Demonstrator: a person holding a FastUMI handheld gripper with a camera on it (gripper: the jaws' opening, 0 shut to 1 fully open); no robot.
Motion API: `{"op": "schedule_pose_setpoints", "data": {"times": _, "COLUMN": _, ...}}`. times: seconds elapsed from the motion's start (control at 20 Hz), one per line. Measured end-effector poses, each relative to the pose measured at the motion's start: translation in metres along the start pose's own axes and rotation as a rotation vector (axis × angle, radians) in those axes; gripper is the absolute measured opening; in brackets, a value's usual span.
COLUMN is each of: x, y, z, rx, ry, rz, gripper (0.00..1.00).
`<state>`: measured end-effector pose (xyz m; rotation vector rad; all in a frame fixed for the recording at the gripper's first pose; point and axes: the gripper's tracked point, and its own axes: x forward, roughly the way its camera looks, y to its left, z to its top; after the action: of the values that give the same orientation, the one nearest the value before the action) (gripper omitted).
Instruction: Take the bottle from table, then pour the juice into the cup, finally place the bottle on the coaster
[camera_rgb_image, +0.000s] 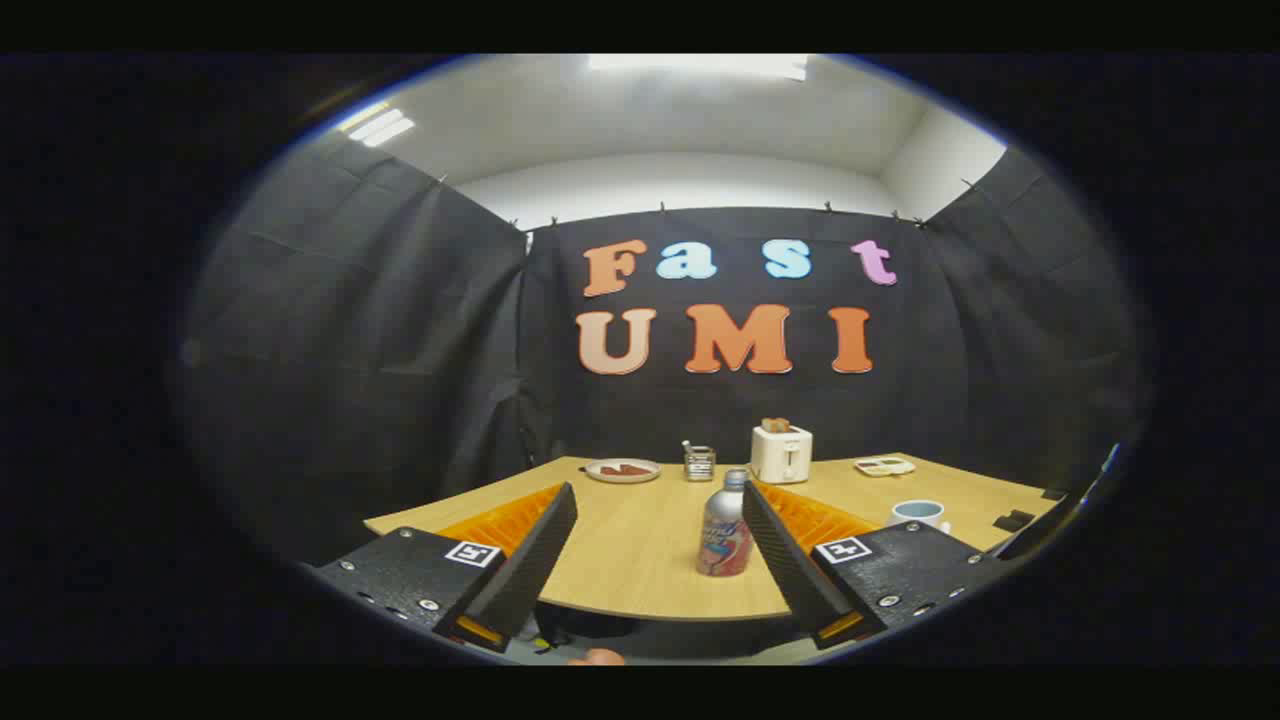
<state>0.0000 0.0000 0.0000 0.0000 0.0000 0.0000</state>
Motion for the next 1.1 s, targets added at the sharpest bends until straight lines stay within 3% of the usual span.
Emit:
{"op": "schedule_pose_setpoints", "data": {"times": 0.1, "x": 0.003, "y": 0.009, "z": -0.011, "rx": -0.021, "ry": 0.029, "rz": 0.008, "gripper": 0.98}}
{"op": "schedule_pose_setpoints", "data": {"times": 0.3, "x": 0.017, "y": -0.025, "z": -0.026, "rx": -0.131, "ry": 0.068, "rz": -0.095, "gripper": 0.99}}
{"op": "schedule_pose_setpoints", "data": {"times": 0.55, "x": 0.042, "y": -0.051, "z": -0.033, "rx": -0.05, "ry": 0.09, "rz": -0.158, "gripper": 0.99}}
{"op": "schedule_pose_setpoints", "data": {"times": 0.75, "x": 0.061, "y": -0.06, "z": -0.045, "rx": 0.038, "ry": 0.112, "rz": -0.151, "gripper": 0.98}}
{"op": "schedule_pose_setpoints", "data": {"times": 1.1, "x": 0.082, "y": -0.087, "z": -0.066, "rx": 0.02, "ry": 0.164, "rz": -0.219, "gripper": 0.98}}
